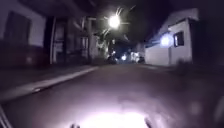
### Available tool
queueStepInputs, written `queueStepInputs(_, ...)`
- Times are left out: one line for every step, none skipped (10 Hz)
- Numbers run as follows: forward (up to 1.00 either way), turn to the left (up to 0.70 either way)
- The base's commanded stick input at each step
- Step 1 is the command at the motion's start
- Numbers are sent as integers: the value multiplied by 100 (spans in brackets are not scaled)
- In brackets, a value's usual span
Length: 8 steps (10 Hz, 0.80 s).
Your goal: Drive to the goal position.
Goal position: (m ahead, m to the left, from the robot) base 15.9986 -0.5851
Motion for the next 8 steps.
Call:
queueStepInputs(100,0)
queueStepInputs(100,0)
queueStepInputs(100,0)
queueStepInputs(100,0)
queueStepInputs(100,-3)
queueStepInputs(100,-27)
queueStepInputs(100,-27)
queueStepInputs(100,-24)
